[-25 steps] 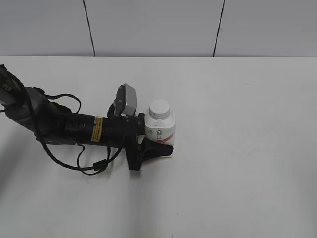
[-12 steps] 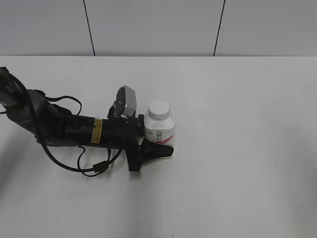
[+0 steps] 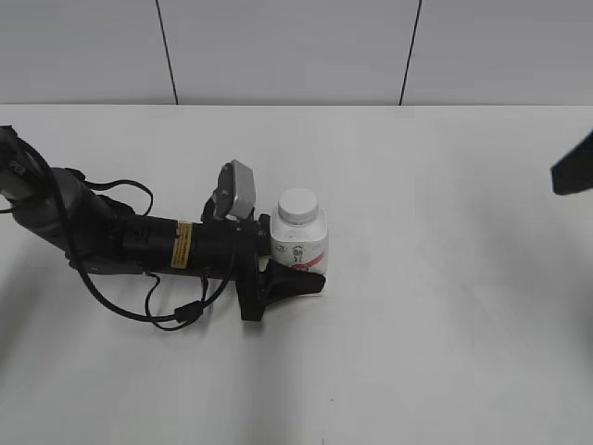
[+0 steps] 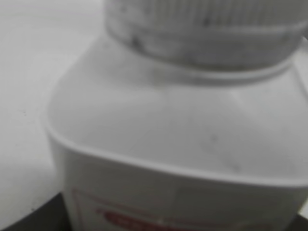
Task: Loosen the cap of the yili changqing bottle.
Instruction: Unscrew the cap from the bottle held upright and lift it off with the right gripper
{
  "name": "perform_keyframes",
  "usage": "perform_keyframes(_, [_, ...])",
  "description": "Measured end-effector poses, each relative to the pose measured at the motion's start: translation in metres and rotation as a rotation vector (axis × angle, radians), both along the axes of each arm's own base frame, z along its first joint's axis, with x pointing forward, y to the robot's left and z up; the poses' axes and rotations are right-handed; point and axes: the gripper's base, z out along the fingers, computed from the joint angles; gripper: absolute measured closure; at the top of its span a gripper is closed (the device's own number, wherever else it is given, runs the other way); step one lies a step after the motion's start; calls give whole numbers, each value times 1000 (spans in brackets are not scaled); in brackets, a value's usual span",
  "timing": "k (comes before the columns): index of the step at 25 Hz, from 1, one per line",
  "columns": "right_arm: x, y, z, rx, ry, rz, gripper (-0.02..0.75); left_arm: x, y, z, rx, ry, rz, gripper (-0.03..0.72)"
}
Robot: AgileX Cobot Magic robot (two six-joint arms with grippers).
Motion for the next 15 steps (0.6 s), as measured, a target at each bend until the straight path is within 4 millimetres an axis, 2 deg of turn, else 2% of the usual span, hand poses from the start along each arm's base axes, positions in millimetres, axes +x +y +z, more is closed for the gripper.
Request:
perform_keyframes(3, [28,13,-1,30,57,15,173,0,0,0,1,0,0,267])
perform_keyframes(9, [69,73,-12,-27,156,72,173,0,0,0,4,0,2,267])
perform_keyframes(15, [108,120,-32,-77,217,84,173,0,0,-1,7,-1,2,267])
